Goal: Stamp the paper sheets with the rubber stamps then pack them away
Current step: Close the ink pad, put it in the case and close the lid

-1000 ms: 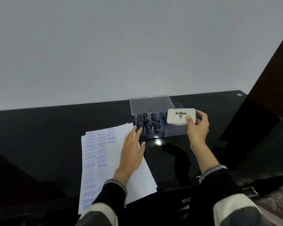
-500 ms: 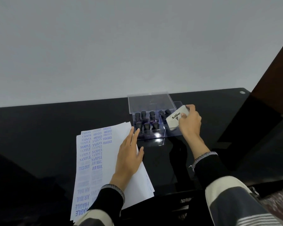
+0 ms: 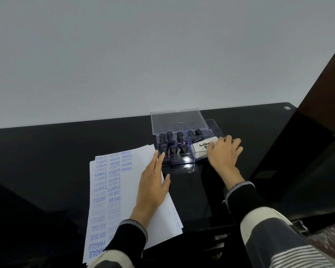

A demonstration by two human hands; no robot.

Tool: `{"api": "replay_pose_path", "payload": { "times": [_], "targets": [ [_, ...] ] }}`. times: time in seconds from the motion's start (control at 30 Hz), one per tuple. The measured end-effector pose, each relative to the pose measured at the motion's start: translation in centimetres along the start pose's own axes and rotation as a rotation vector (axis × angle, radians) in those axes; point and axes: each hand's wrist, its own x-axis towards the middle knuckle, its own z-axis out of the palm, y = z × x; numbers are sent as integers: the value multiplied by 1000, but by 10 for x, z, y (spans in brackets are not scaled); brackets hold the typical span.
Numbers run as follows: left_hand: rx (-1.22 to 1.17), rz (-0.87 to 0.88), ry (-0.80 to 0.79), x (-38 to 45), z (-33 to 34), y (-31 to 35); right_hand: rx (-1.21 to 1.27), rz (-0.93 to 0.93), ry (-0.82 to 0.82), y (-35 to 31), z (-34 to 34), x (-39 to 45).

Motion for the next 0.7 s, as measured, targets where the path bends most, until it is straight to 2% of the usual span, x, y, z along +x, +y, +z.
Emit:
{"api": "replay_pose_path", "payload": {
  "times": [0.17,0.3,0.37,0.43,0.53,0.6,0.7],
  "targets": [
    [1,3,6,-2,0,-1,-102,-101,-123,8,-3,2],
    [2,-6,0,-1,1,-2,-126,-108,-172,7,-9,3],
    [-2,-17,-8,0,1,-1,-88,-67,-125,3,-7,-4],
    [28,-21,-3,-1,2,-1,17,-76,-9,-1,-1,-15],
    [154,-62,39,-1,0,1,229,-251,124,-10,10,-39],
    [175,-80,77,-2,-1,2,304,-355,141,-14,21,-58],
    [60,-207,92,-3,-5,5,320,-385,106,-12,36,-72]
  ]
}}
